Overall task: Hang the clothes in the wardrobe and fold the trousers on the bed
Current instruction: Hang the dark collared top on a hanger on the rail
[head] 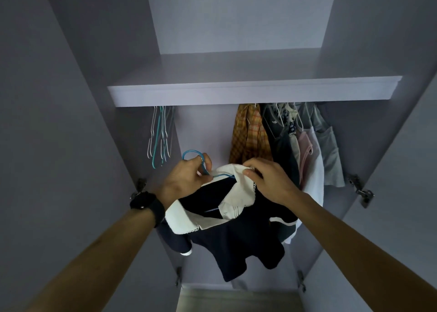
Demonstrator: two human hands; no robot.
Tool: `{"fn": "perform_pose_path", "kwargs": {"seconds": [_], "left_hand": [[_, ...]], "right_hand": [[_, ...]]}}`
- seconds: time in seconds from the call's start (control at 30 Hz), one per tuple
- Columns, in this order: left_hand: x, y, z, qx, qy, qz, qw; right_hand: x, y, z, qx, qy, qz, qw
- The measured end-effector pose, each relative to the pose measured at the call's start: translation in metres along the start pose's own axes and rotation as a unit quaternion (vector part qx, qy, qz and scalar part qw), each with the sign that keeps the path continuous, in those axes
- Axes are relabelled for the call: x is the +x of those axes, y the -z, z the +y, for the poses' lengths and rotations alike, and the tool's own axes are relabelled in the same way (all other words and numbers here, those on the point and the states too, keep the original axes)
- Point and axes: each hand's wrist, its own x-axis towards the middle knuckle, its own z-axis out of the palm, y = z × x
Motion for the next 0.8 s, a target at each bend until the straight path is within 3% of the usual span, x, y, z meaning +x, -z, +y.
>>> {"fn": "perform_pose_path", "kwargs": {"seconds": [0.1,0.17,0.3,0.4,0.5,0.63,0.8], "left_hand": [[0.005,0.005,0.0,0.065,-0.018,0.047,0.997],[0.009,0.015,0.004,0.089,-0.034,0.055,0.994],[0.018,0.032,0.013,0.125,-0.053,0.055,0.989],[0.022,0.044,0.017,0.164,-0.047,0.074,0.983],[0.024,0.051,0.013,0.182,-0.057,0.076,0.979],[0.023,0.058,-0.001,0.16,-0.045,0.075,0.983],[0.024,0.053,-0.007,0.113,-0.038,0.069,0.99]], "right_hand": [[-0.004,0.0,0.001,-0.056,0.07,0.037,0.995],[-0.009,0.003,0.008,-0.076,0.076,-0.008,0.994],[-0.012,0.008,0.036,-0.112,-0.102,-0.078,0.985],[-0.013,0.002,0.051,-0.006,-0.168,-0.177,0.97],[-0.018,-0.015,0.059,0.083,-0.21,-0.105,0.968],[-0.014,-0.012,0.069,0.26,-0.31,-0.023,0.914],[-0.014,-0.006,0.058,0.13,-0.228,0.054,0.964]]}}
